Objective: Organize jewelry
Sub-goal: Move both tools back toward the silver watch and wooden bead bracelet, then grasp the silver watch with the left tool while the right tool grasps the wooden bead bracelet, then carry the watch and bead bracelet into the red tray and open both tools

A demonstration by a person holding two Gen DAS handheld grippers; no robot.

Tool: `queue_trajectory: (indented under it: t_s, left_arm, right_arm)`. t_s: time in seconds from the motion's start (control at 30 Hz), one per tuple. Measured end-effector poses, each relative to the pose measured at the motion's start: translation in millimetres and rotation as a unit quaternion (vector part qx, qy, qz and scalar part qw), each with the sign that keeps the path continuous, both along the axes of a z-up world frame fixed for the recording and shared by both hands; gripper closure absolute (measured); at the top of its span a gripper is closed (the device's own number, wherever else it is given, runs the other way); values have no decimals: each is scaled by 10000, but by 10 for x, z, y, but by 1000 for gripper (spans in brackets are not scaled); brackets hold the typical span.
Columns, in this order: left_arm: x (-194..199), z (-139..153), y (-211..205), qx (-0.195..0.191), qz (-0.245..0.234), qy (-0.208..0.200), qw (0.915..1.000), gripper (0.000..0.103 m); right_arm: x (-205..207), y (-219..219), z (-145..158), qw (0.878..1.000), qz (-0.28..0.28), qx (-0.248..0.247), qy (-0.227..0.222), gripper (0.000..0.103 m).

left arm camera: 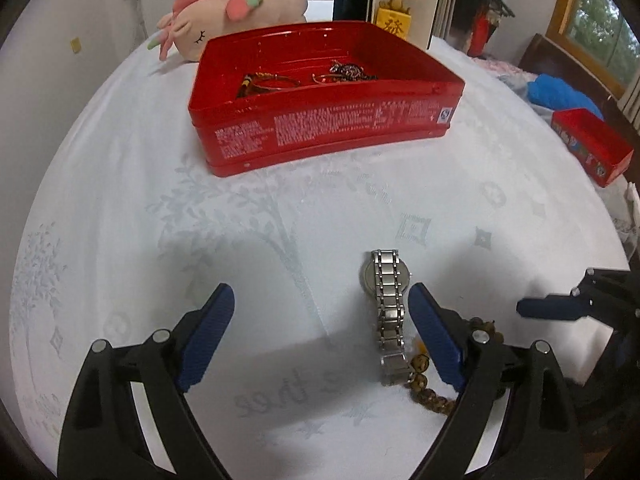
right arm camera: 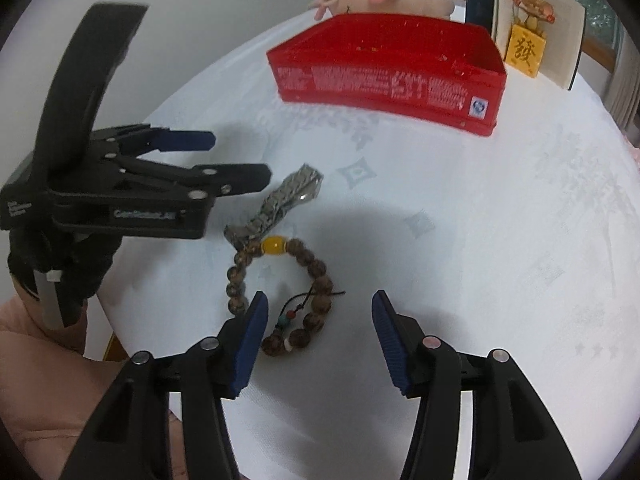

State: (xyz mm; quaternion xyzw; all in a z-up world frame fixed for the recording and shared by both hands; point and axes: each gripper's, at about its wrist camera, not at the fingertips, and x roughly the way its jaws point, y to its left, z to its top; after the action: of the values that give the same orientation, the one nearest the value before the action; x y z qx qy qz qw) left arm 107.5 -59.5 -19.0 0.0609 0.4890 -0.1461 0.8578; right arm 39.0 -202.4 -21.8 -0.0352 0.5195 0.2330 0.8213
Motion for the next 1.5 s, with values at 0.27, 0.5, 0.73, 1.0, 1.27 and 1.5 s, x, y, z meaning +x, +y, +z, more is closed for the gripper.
queue_trajectory:
  t_s: [0.27,0.5,0.73,1.0,1.27,1.5]
  left_arm:
    - [73,-129,-107,81,-39,164,9998,20]
    - [109,-227,-142,137,-165,305,9993,27]
    - [146,-208,-93,143,-215,286,9993,54]
    - [208,-180,68,-46,-30,359,9993,86]
    - [199,-184,63,-28,-59,303,9995,86]
    - [186,-177,102,-153,-47,284,9995,87]
  right_arm:
    - [5,55,-73,9999,54,-103,15,51]
    - [21,79,-105,9988,17,-456,-189,76]
    - [29,-13,-123,9989,-78,-410,-217,92]
    - [60,-278,-93,9984,-423,-305,-211,92]
    - [124,-151,-132,9985,-276,-442,-195,83]
    - [153,-177,-128,9985,-326,-383,-220,92]
